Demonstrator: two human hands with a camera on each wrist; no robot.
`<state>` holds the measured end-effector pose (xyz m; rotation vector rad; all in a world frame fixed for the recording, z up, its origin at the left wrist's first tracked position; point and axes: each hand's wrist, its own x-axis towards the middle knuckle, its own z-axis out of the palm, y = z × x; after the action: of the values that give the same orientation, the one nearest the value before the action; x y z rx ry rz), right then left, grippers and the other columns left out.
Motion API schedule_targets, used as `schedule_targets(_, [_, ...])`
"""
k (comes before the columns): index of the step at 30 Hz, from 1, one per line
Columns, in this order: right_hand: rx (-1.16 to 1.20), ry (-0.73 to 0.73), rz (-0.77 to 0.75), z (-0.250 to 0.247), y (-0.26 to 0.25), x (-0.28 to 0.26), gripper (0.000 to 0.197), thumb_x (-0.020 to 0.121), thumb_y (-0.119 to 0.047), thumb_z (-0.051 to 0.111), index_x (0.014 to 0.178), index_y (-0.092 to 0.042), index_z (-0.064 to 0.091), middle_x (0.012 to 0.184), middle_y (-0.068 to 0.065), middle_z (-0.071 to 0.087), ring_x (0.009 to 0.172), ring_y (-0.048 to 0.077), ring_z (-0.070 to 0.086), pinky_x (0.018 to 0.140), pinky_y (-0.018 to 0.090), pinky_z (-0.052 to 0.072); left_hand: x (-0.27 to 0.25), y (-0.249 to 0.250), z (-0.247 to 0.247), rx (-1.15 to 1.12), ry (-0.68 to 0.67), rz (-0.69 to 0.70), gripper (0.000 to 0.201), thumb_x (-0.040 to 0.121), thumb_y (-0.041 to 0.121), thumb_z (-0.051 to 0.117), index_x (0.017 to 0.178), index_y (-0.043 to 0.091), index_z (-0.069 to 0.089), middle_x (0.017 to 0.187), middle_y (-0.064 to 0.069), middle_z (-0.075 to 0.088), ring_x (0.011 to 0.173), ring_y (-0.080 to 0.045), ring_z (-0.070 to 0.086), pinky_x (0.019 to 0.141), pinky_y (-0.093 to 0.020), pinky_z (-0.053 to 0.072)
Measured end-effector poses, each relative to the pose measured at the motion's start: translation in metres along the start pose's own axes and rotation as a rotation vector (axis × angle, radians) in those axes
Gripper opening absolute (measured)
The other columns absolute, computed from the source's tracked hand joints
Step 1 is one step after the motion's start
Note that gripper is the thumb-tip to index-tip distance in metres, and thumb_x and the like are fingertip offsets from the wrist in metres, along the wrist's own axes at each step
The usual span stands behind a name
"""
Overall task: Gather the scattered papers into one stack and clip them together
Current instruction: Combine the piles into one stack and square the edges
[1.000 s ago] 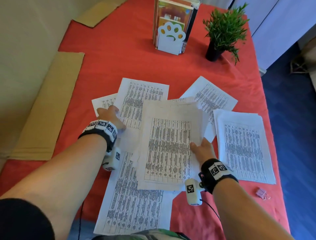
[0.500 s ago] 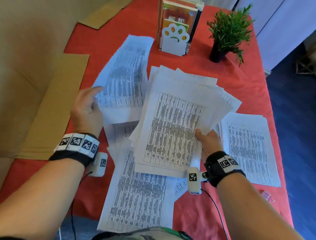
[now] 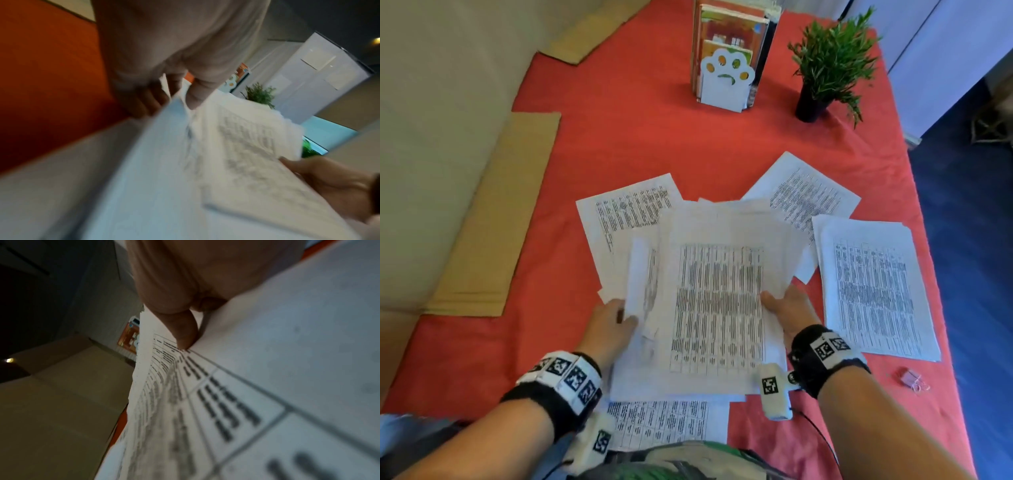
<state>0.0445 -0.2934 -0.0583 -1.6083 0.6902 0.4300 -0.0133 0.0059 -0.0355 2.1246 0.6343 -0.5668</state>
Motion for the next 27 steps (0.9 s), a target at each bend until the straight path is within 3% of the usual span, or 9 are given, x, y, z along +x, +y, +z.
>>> schedule_targets(2, [-0.057,0.028,0.002,0.003,0.011,-0.006,0.030,0.090,-0.008,0.064,0.119,-0.004,0.058,0.107,0.013,0.070,0.100,0.031,0.067,0.097,0.050,0.051,-0.004,-0.002,0.010,0.187,0.052,-0.036,0.023,0.091,0.018,0.053,0.111,0.008,0.058,0.128,-0.011,0.040,0.109,-0.030,0.050,0.099,-0.037,0.044])
schedule_targets(5, [-0.132,0.093,-0.015,0.003,0.019,-0.011,0.026,0.088,-0.008,0.064,0.114,-0.005,0.059,0.103,0.013,0.070,0.096,0.034,0.067,0.092,0.052,0.054,-0.011,0.002,0.018,0.170,0.007,-0.055,0.017,0.089,0.016,0.057,0.104,0.007,0.053,0.126,-0.004,0.028,0.103,-0.023,0.045,0.091,-0.027,0.038])
schedule_targets(10, [-0.184,0.135,-0.036,0.006,0.020,-0.015,0.031,0.087,-0.011,0.064,0.117,-0.007,0.057,0.105,0.013,0.067,0.093,0.030,0.067,0.085,0.045,0.057,-0.008,0.001,0.018,0.145,0.029,0.054,0.021,0.086,0.019,0.063,0.104,0.007,0.062,0.108,-0.006,0.062,0.094,-0.024,0.059,0.083,-0.034,0.050])
schedule_targets(14, [-0.044,0.115,0.002,0.006,0.015,-0.018,0.032,0.086,-0.011,0.068,0.115,-0.007,0.056,0.108,0.012,0.068,0.100,0.031,0.065,0.097,0.049,0.050,-0.007,0.002,0.010,-0.068,0.197,0.074,0.024,0.085,0.009,0.066,0.109,0.007,0.063,0.108,-0.008,0.065,0.098,-0.027,0.060,0.084,-0.031,0.048])
schedule_targets(19, [0.002,0.014,0.007,0.009,0.005,-0.017,0.041,0.077,-0.019,0.074,0.115,-0.011,0.060,0.111,0.010,0.070,0.106,0.032,0.065,0.102,0.051,0.046,0.012,0.010,0.000,-0.469,0.209,0.065,0.073,0.078,-0.015,0.061,0.135,0.023,0.038,0.111,-0.005,0.062,0.098,-0.024,0.061,0.079,-0.038,0.053])
schedule_targets(21, [-0.036,-0.019,0.004,0.018,0.004,-0.010,0.052,0.069,-0.027,0.075,0.116,-0.013,0.059,0.110,0.009,0.070,0.102,0.031,0.066,0.098,0.053,0.049,0.019,0.018,0.002,-0.534,0.195,0.070,0.088,0.077,-0.020,0.053,0.146,0.025,0.025,0.108,0.000,0.059,0.096,-0.019,0.060,0.068,-0.025,0.049])
schedule_targets(23, [-0.078,-0.037,-0.018,0.028,-0.004,-0.009,0.041,0.077,-0.020,0.071,0.115,-0.010,0.059,0.106,0.010,0.071,0.097,0.029,0.069,0.094,0.051,0.053,0.027,0.022,0.006,-0.533,0.224,0.094,0.083,0.073,-0.021,0.048,0.141,0.027,0.039,0.110,0.002,0.064,0.098,-0.020,0.063,0.068,-0.024,0.052])
schedule_targets(25, [-0.110,-0.043,-0.059,0.038,-0.014,-0.010,0.021,0.081,-0.013,0.067,0.102,-0.014,0.062,0.102,0.012,0.072,0.094,0.031,0.070,0.090,0.050,0.056,0.033,0.023,0.007,-0.581,0.270,0.103,0.076,0.067,-0.019,0.045,0.123,0.031,0.058,0.108,0.001,0.069,0.100,-0.025,0.066,0.077,-0.036,0.057])
schedule_targets(27, [-0.158,-0.030,-0.136,0.046,-0.024,-0.011,0.011,0.081,-0.014,0.066,0.087,-0.021,0.059,0.101,0.011,0.070,0.094,0.031,0.069,0.089,0.047,0.056,0.036,0.028,0.004,-0.661,0.317,0.065,0.065,0.071,-0.013,0.044,0.116,0.031,0.060,0.113,0.002,0.067,0.105,-0.025,0.063,0.083,-0.037,0.054])
